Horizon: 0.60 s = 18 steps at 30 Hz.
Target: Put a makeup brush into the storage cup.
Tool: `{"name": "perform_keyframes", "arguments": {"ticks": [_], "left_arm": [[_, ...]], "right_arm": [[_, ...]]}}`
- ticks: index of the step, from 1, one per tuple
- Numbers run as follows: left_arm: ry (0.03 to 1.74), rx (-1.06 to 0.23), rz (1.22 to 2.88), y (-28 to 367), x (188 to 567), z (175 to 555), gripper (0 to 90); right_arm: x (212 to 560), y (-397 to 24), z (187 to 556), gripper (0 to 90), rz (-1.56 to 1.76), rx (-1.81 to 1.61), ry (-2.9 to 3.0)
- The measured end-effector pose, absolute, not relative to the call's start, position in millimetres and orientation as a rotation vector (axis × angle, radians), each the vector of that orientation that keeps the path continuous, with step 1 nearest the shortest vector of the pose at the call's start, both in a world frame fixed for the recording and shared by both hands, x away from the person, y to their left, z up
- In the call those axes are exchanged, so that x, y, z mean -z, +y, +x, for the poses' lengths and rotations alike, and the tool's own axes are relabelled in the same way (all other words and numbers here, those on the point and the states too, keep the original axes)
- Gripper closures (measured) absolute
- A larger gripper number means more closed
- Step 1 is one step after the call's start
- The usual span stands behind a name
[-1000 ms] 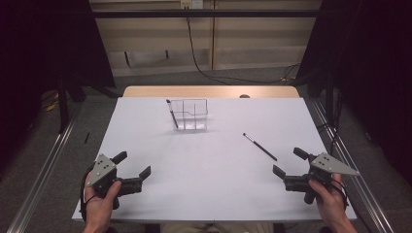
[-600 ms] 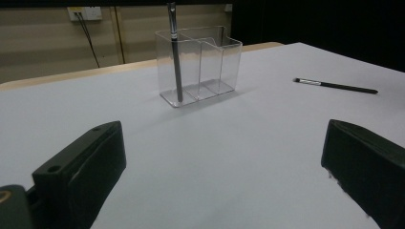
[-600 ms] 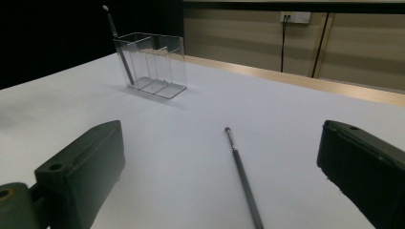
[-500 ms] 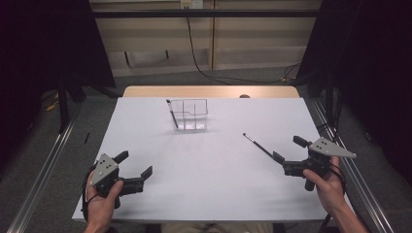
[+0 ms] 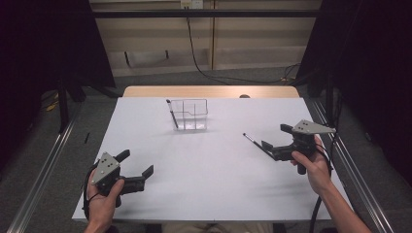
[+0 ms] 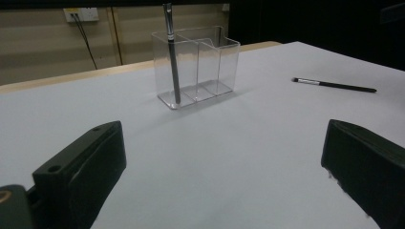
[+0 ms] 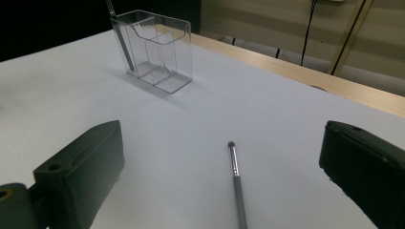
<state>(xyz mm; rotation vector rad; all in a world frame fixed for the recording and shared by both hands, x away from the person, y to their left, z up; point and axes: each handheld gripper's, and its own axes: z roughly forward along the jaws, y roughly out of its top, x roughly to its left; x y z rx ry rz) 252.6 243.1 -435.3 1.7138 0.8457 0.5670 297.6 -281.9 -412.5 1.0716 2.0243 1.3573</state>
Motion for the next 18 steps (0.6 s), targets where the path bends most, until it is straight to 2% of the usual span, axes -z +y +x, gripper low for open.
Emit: {"name": "perform_keyframes", "arguments": {"ticks": [18], "left_arm": [[0.895, -0.601, 1.678, 252, 434, 251, 1.1]], "right_arm": [[399, -280, 330, 1.3, 1.090, -1.282, 2.148]]}}
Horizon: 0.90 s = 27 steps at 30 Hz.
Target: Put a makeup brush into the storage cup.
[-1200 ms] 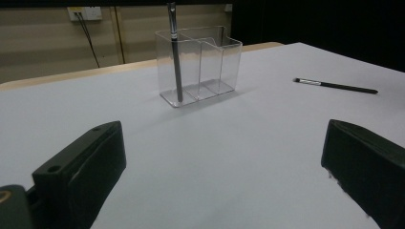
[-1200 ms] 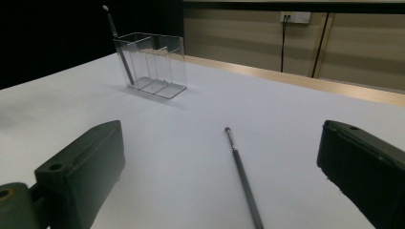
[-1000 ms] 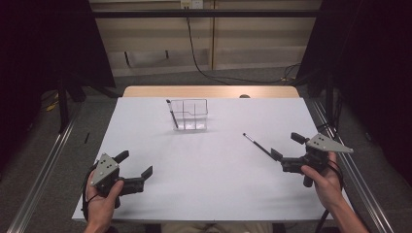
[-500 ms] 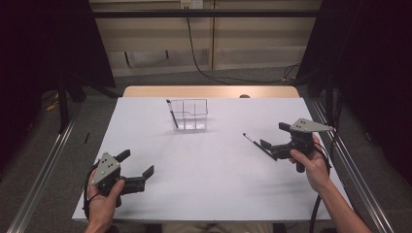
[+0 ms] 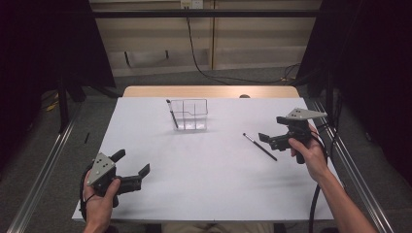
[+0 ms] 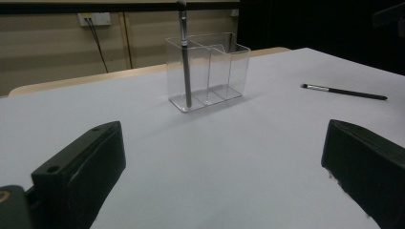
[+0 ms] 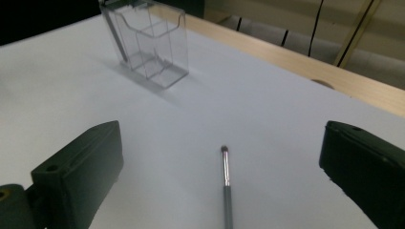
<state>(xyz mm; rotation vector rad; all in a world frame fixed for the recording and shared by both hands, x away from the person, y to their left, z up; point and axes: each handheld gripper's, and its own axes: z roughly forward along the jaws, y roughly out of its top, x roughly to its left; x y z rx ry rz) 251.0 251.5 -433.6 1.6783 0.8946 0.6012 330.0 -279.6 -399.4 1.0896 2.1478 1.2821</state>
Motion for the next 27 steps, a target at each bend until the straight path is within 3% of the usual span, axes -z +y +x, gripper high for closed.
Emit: {"name": "perform_keyframes", "arguments": {"ticks": [14, 20, 27], "left_arm": [[0.882, -0.596, 1.701, 251, 435, 252, 1.2], [0.890, -0.594, 1.696, 252, 435, 252, 1.2], [0.889, -0.600, 1.697, 250, 435, 255, 1.2]], "right_arm": [[400, -275, 353, 6.9, 1.137, -0.996, 2.436], [403, -274, 361, 3.8, 1.144, -0.892, 2.552], [408, -270, 370, 9.8, 1.175, -0.728, 2.674]]}}
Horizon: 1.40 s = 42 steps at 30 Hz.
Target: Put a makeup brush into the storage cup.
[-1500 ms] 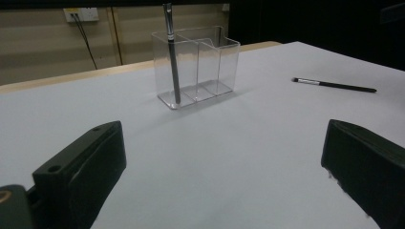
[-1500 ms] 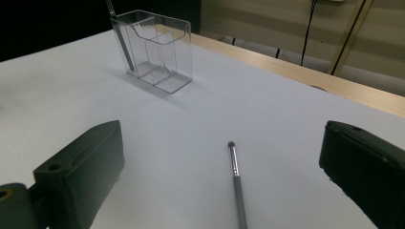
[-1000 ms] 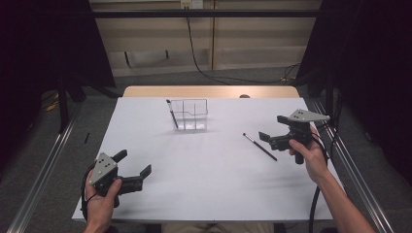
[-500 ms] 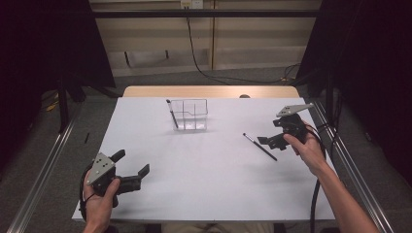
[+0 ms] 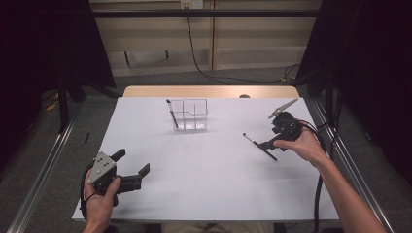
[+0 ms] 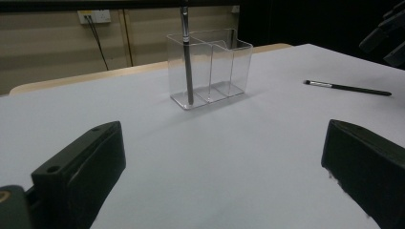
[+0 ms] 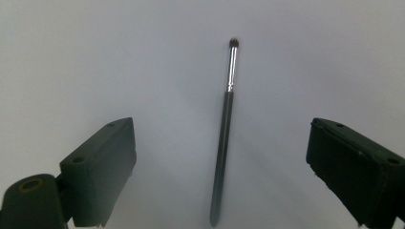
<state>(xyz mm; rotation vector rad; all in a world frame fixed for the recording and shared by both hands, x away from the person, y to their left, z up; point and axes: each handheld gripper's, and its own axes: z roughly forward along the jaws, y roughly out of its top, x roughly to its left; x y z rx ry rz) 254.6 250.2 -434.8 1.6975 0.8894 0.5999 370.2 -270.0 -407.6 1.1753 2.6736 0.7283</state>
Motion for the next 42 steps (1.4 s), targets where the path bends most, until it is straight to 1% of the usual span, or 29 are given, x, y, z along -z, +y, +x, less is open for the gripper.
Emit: {"name": "perform_keyframes", "arguments": {"ticks": [2, 4, 8, 10, 12, 15, 16, 17, 18, 19, 20, 22, 24, 27, 29, 35, 39, 42], "left_arm": [[0.891, -0.596, 1.694, 250, 435, 256, 1.1], [0.888, -0.595, 1.696, 251, 435, 256, 1.2], [0.885, -0.597, 1.700, 252, 435, 255, 1.1], [0.882, -0.602, 1.706, 252, 435, 255, 1.2], [0.888, -0.597, 1.701, 252, 436, 255, 1.1], [0.890, -0.592, 1.706, 252, 437, 256, 1.2], [0.888, -0.592, 1.710, 252, 437, 256, 1.1], [0.888, -0.589, 1.714, 252, 437, 257, 1.1], [0.889, -0.586, 1.715, 252, 437, 257, 1.1], [0.888, -0.587, 1.714, 252, 437, 257, 1.2], [0.889, -0.586, 1.715, 252, 437, 257, 1.2], [0.888, -0.585, 1.717, 253, 437, 257, 1.2], [0.885, -0.587, 1.717, 253, 437, 257, 1.2], [0.882, -0.586, 1.718, 252, 437, 257, 1.2], [0.880, -0.589, 1.721, 252, 437, 257, 1.2], [0.881, -0.589, 1.724, 253, 438, 256, 1.2], [0.883, -0.586, 1.723, 253, 438, 256, 1.2], [0.880, -0.588, 1.727, 253, 438, 255, 1.3]], "right_arm": [[409, -268, 373, 13.0, 1.180, -0.681, 2.715], [411, -267, 375, 13.6, 1.183, -0.627, 2.756], [414, -264, 379, 17.6, 1.183, -0.527, 2.822], [415, -264, 381, 21.7, 1.171, -0.503, 2.844], [417, -263, 382, 27.8, 1.168, -0.453, 2.852], [420, -263, 385, 29.5, 1.172, -0.406, 2.863], [422, -262, 385, 35.4, 1.182, -0.389, 2.870], [424, -262, 386, 38.1, 1.160, -0.388, 2.879], [425, -262, 387, 37.8, 1.168, -0.369, 2.895], [428, -262, 388, 40.4, 1.165, -0.354, 2.903], [429, -262, 388, 45.6, 1.157, -0.343, 2.910], [432, -263, 388, 47.3, 1.159, -0.341, 2.925], [434, -263, 389, 52.3, 1.138, -0.318, 2.935], [438, -261, 391, 52.6, 1.149, -0.293, 2.940], [441, -260, 391, 55.7, 1.143, -0.276, 2.957], [446, -255, 392, 65.2, 1.126, -0.231, 2.977], [449, -252, 392, 74.3, 1.111, -0.186, 2.962], [449, -253, 393, 79.2, 1.134, -0.176, 2.953]]}}
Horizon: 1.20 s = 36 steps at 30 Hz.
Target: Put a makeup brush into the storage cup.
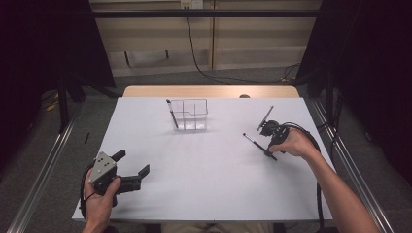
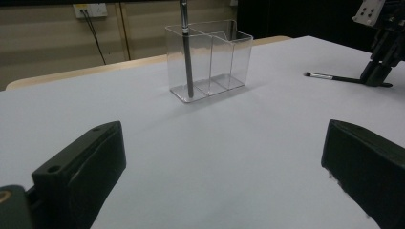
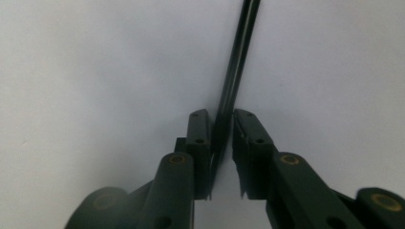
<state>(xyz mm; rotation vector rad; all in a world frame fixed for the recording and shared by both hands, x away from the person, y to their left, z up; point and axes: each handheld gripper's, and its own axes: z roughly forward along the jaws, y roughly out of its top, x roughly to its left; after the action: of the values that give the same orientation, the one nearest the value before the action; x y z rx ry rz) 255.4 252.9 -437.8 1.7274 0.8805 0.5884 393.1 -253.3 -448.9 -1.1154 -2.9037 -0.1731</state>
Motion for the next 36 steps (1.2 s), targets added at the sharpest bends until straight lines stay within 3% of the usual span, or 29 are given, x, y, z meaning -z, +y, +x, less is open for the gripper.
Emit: {"name": "perform_keyframes", "arguments": {"ticks": [6, 36], "left_arm": [[0.880, -0.591, 1.729, 254, 438, 254, 1.2], [0.862, -0.584, 1.741, 252, 438, 255, 1.3]], "right_arm": [[449, -252, 394, 84.4, -1.123, 0.150, -2.908], [440, -264, 385, 84.9, -1.179, 0.318, -2.886]]}}
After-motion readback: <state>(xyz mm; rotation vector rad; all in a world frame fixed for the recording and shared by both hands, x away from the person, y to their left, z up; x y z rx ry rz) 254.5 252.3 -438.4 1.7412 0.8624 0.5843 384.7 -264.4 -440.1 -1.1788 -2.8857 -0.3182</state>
